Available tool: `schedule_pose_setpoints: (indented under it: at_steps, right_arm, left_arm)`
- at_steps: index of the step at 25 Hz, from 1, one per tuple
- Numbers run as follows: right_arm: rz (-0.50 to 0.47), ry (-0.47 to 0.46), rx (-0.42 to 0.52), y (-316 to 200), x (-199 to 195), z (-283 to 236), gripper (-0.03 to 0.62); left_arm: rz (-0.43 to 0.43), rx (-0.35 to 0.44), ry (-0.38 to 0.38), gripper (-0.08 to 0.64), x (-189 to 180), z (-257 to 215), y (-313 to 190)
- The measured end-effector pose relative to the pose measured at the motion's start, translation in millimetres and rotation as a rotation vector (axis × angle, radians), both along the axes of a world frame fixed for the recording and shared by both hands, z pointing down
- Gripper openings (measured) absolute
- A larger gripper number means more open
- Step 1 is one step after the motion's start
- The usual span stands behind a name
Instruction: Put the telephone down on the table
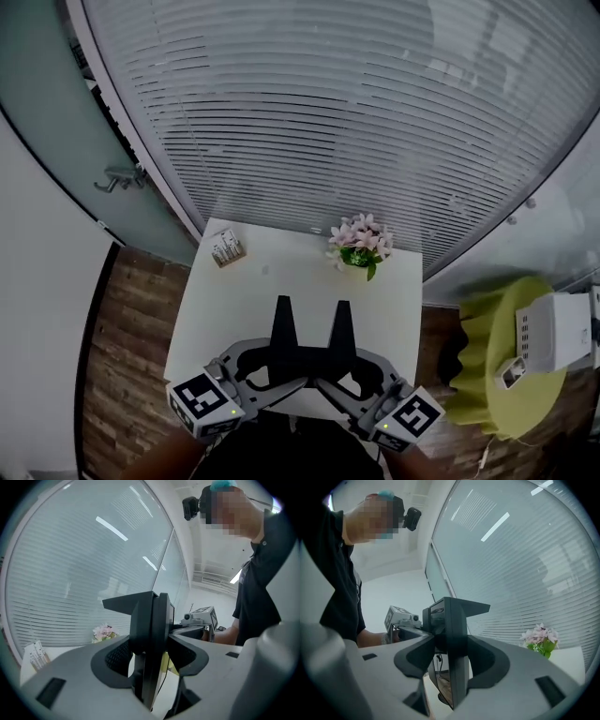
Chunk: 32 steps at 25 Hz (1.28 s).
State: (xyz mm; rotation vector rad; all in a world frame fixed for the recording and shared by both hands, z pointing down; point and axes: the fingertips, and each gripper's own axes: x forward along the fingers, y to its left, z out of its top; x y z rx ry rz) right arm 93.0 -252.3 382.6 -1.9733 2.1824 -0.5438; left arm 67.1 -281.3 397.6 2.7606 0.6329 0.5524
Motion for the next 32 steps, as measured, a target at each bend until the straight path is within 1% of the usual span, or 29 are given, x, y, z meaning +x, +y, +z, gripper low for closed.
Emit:
schedule_pose_setpoints:
  at_steps: [3, 7, 9, 13, 16, 21, 26, 32]
  right_arm:
    - [0.044, -0.031, 0.004, -14.1, 4.2, 8.7, 0.233]
    - [0.088, -0.058, -0.061, -21.1, 8.1, 37.3, 0.233]
    - [0.102, -0.075, -0.112, -20.5, 10.5, 57.2, 0.233]
    - [0.11, -0.132, -0.17, -22.5, 13.9, 87.6, 0.233]
    - [0.112, -0.176, -0.198, -25.7, 17.7, 109.9, 0.233]
    - [0.105, -0.229, -0.247, -33.8, 27.6, 147.2, 0.233]
    - [0.105, -0.281, -0.281, -43.2, 42.4, 174.3, 0.233]
    - [0.122, -0.325, -0.334, -48.6, 64.5, 202.5, 0.233]
  left_arm:
    - [0.04, -0.039, -0.021, 0.241, 6.9, 15.4, -12.5]
    - [0.078, -0.109, -0.061, 0.241, 11.9, 42.7, -21.1]
    - [0.096, -0.139, -0.084, 0.241, 15.3, 56.3, -22.1]
    - [0.12, -0.177, -0.142, 0.241, 18.2, 84.3, -24.2]
    - [0.127, -0.199, -0.19, 0.241, 21.1, 106.0, -27.6]
    - [0.118, -0.253, -0.247, 0.241, 30.0, 143.9, -34.8]
    - [0.101, -0.291, -0.278, 0.241, 44.3, 171.3, -44.1]
    - [0.11, -0.311, -0.324, 0.241, 66.8, 199.9, -48.8]
